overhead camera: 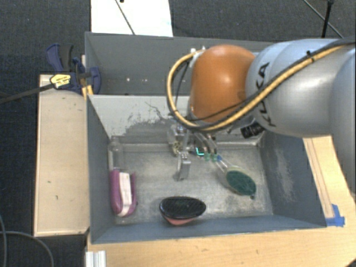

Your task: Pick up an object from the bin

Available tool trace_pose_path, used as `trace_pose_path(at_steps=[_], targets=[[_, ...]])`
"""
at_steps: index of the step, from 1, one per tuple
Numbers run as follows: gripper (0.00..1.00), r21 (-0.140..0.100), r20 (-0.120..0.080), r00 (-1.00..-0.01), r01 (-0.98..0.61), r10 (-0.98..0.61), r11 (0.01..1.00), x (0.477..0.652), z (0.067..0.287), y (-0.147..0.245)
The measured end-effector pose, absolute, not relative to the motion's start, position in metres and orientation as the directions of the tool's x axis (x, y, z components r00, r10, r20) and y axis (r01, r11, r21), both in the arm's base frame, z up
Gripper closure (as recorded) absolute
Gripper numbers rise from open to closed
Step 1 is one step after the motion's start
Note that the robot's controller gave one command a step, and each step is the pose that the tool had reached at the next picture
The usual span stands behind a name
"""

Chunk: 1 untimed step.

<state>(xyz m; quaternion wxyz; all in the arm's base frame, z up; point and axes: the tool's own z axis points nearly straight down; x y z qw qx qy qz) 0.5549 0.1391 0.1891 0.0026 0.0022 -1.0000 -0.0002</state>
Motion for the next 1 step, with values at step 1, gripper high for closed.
trace_pose_path(at_steps=[1], targets=[[0.00,0.000,-0.009,-0.977,-0.214,-0.214,0.977,0.5173,0.0759,0.1173]])
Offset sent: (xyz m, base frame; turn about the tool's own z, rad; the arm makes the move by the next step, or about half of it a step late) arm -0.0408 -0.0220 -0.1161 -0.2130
